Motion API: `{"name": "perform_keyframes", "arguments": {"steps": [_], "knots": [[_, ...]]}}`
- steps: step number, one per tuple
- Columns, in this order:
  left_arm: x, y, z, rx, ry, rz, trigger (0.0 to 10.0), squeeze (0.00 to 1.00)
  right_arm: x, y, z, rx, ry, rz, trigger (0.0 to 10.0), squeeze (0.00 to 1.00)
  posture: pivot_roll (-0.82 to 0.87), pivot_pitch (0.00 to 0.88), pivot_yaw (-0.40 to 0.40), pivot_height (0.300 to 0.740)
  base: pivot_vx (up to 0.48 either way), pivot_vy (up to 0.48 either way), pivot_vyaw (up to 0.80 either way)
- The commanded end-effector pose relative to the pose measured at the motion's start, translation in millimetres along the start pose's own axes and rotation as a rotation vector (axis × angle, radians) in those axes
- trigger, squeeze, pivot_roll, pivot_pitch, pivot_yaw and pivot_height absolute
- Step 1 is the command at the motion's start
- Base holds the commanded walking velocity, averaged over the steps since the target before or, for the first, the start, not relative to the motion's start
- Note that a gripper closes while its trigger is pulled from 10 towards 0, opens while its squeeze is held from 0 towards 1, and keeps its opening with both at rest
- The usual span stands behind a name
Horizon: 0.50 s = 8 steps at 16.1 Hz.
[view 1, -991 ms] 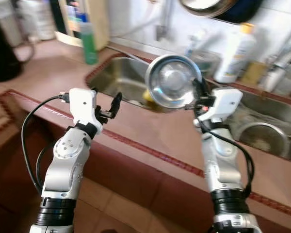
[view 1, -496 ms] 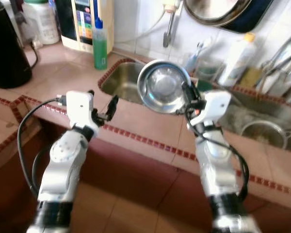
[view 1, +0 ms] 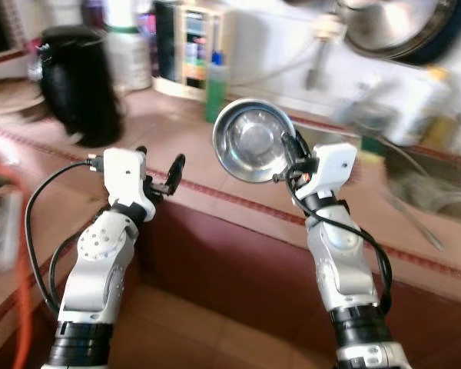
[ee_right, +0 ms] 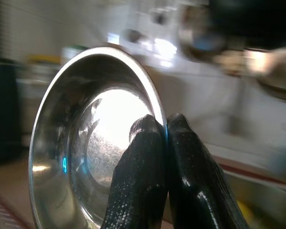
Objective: Kitchen organization
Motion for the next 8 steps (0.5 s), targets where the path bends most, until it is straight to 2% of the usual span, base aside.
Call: {"name": "perform_keyframes", "arguments": {"steps": [1, 7, 8], "knots": [[-5.1, 6.4, -11.7, -0.009, -0.038, -0.021, 10.0, 0.0, 1.8, 4.3, -13.2, 0.026, -0.041, -0.002, 10.0, 0.0, 0.03, 0.0, -0.081, 0.74, 0.0, 0.0, -0.77], [-3.8, 6.6, -12.3, -0.036, -0.051, -0.022, 10.0, 0.0, 0.5, 3.2, -12.0, 0.03, -0.037, 0.011, 10.0, 0.0, 0.04, 0.0, -0.083, 0.74, 0.0, 0.0, -0.77], [-3.6, 6.8, -12.3, -0.036, -0.052, -0.021, 10.0, 0.0, 1.2, 6.1, -10.3, 0.015, -0.027, -0.016, 10.0, 0.0, 0.04, 0.0, -0.083, 0.74, 0.0, 0.0, 0.0]]}}
Point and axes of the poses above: a point about 5 cm out from each wrist's last joint towards the gripper, its own x axis pointing back from the gripper into the wrist, its own y axis along the axis of the wrist's last joint, z = x × y, the point moved 2 cm from there along -x, pointing out of the wrist towards the gripper, and after that the axes turned 12 degrees about -x, right-handed, at the moved point
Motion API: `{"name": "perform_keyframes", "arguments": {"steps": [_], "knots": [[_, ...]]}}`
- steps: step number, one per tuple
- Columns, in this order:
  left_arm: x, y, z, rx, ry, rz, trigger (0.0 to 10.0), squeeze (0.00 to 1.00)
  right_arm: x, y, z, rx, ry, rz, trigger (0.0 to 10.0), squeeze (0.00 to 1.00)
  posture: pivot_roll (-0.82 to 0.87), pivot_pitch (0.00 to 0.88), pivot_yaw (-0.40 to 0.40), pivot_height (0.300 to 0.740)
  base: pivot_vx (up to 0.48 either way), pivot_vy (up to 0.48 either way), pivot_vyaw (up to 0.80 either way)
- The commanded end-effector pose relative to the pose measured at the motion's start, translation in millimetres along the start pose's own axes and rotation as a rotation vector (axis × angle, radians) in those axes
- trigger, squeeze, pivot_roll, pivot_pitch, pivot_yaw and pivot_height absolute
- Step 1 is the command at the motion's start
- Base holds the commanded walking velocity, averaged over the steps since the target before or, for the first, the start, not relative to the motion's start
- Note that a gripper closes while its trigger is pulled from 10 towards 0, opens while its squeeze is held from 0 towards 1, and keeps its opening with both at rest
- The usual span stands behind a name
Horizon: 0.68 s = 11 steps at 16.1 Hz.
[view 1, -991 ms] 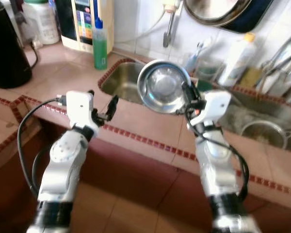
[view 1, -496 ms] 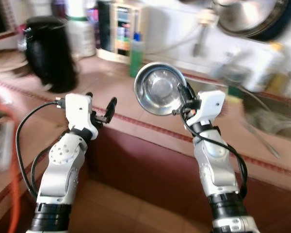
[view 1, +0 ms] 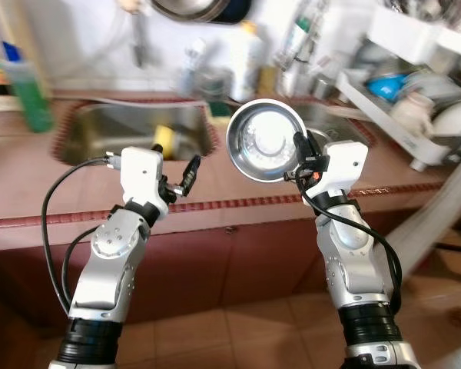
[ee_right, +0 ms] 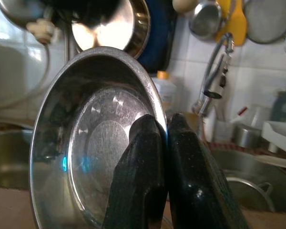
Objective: Kitchen organization
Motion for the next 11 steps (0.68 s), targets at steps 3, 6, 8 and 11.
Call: {"name": "perform_keyframes", "arguments": {"steps": [3, 6, 8, 11], "knots": [[0.9, 2.0, 1.5, -0.01, -0.005, -0.004, 10.0, 0.0, -2.6, 6.6, 4.2, -0.009, 0.016, -0.031, 10.0, 0.0, 0.03, 0.0, -0.083, 0.74, 0.0, 0.0, 0.0], [1.3, 1.5, 1.9, -0.005, -0.007, -0.001, 10.0, 0.0, -3.0, 7.2, 4.7, -0.008, 0.02, -0.035, 10.0, 0.0, 0.03, 0.0, -0.083, 0.74, 0.0, 0.0, 0.0], [2.0, 1.1, 4.4, 0.003, 0.0, 0.002, 10.0, 0.0, -4.0, 7.6, 5.9, -0.011, 0.025, -0.038, 10.0, 0.0, 0.04, 0.0, -0.084, 0.74, 0.289, 0.0, 0.0], [1.8, 1.4, 5.9, 0.009, 0.008, 0.002, 10.0, 0.0, -4.7, 8.1, 7.2, -0.016, 0.034, -0.04, 10.0, 0.0, 0.04, 0.0, -0.087, 0.74, 0.35, 0.0, 0.0]]}}
Point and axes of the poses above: a point about 5 cm out from each wrist's last joint towards the gripper, its own x axis pointing back from the gripper into the wrist, its own y axis along the axis of the wrist's last joint, z = x × y, the point moved 2 cm from there along -x, pointing out of the wrist towards the gripper, and after that the axes turned 12 degrees about -x, right-handed, at the moved point
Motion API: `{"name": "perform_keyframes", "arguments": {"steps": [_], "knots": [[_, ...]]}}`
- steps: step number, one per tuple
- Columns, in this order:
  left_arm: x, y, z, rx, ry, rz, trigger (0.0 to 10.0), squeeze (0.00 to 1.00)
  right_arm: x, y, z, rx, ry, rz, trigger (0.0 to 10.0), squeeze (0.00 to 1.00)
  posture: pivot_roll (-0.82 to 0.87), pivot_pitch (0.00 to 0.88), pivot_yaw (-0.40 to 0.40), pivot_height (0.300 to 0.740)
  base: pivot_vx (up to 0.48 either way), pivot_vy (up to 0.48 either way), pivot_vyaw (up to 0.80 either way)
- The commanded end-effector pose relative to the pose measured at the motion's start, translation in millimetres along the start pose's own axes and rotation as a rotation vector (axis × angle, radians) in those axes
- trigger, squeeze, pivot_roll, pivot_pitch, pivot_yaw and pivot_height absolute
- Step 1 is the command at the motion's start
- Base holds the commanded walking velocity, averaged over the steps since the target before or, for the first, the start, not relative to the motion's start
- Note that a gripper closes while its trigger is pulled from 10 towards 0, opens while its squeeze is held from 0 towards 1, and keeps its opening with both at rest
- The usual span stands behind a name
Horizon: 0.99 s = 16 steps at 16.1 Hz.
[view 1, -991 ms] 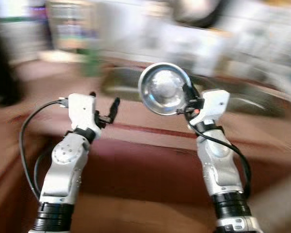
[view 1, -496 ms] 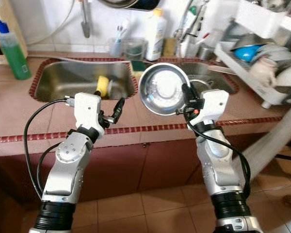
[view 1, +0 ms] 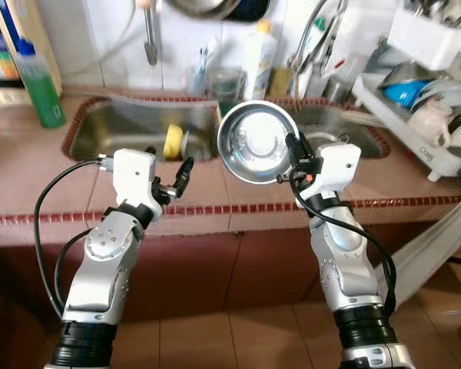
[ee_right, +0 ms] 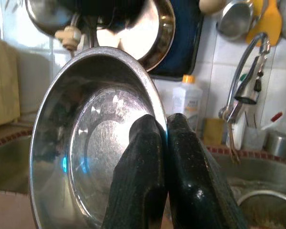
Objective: Kitchen organization
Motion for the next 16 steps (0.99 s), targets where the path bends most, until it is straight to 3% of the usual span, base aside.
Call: {"name": "perform_keyframes", "arguments": {"steps": [1, 16], "knots": [[-2.0, 5.4, -3.1, 0.008, -0.018, -0.018, 10.0, 0.0, -3.7, 9.3, -0.9, 0.009, 0.011, -0.035, 10.0, 0.0, 0.04, 0.0, -0.087, 0.74, 0.409, 0.0, 0.0], [-2.4, 5.4, -2.5, 0.014, -0.004, -0.011, 10.0, 0.0, -3.6, 6.5, 0.6, 0.049, 0.026, -0.008, 10.0, 0.0, 0.03, 0.0, -0.094, 0.74, 0.48, 0.0, 0.0]]}}
Point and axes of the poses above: a point about 5 cm out from each wrist's last joint towards the gripper, its own x axis pointing back from the gripper into the wrist, its own y axis along the axis of the wrist's last joint, z = x × y, the point moved 2 cm from there along -x, pointing out of the wrist towards the gripper, and after that the axes turned 12 degrees about -x, right-handed, at the moved point
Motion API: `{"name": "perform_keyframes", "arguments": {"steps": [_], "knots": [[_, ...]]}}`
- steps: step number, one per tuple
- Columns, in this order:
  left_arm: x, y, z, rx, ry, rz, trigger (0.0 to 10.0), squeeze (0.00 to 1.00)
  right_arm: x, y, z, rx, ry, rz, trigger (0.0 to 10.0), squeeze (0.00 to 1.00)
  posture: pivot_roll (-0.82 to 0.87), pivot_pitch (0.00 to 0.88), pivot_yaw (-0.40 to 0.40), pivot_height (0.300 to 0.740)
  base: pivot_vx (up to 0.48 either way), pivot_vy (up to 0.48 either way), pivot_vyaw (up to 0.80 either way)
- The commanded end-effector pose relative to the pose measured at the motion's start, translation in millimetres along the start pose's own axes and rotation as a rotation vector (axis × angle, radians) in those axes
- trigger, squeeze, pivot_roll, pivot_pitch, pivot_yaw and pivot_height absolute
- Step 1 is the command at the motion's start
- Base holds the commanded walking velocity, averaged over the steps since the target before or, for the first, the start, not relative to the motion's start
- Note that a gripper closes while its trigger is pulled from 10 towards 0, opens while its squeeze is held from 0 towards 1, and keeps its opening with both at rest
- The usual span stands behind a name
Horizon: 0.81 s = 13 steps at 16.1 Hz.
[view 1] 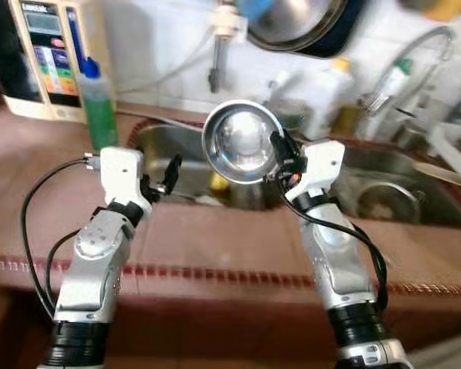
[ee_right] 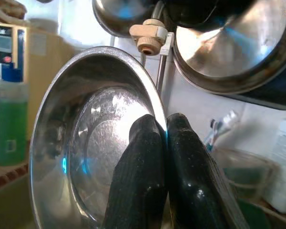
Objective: Kitchen organization
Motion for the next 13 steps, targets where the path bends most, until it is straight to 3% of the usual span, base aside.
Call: {"name": "perform_keyframes", "arguments": {"steps": [1, 4, 7, 11, 13], "knots": [[-4.7, 7, -11.2, 0.004, -0.034, -0.024, 10.0, 0.0, 2.3, 7, -16.0, 0.027, -0.042, -0.014, 10.0, 0.0, 0.03, 0.0, -0.095, 0.74, 0.48, 0.0, 0.0], [-4.4, 7, -12.7, -0.002, -0.038, -0.022, 10.0, 0.0, 2.7, 7, -16.5, 0.026, -0.043, -0.011, 10.0, 0.0, 0.03, 0.0, -0.097, 0.74, 0.456, 0.0, 0.0], [-3.5, 1, -17.8, 0.011, -0.058, 0.021, 10.0, 0.0, 3.5, 5, -17.5, -0.001, -0.051, 0.001, 10.0, 0.0, 0.03, 0.0, -0.101, 0.74, 0.0, 0.0, 0.0], [-4.0, 1, -25.9, -0.114, -0.102, 0.062, 10.0, 0.0, 1.8, 1, -28.5, -0.014, -0.106, 0.041, 10.0, 0.0, 0.03, 0.0, -0.103, 0.74, 0.0, 0.0, 0.0], [-3.9, 4, -27.8, -0.104, -0.114, 0.059, 10.0, 0.0, 2.1, 1, -38.2, -0.029, -0.131, 0.065, 10.0, 0.0, 0.03, 0.0, -0.101, 0.74, 0.0, 0.0, 0.0]]}}
Point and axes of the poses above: a point about 5 cm out from each wrist's last joint towards the gripper, its own x axis pointing back from the gripper into the wrist, its own y axis along the axis of the wrist's last joint, z = x × y, the point moved 2 cm from there along -x, pointing out of the wrist towards the gripper, and after that the axes turned 12 degrees about -x, right-handed, at the moved point
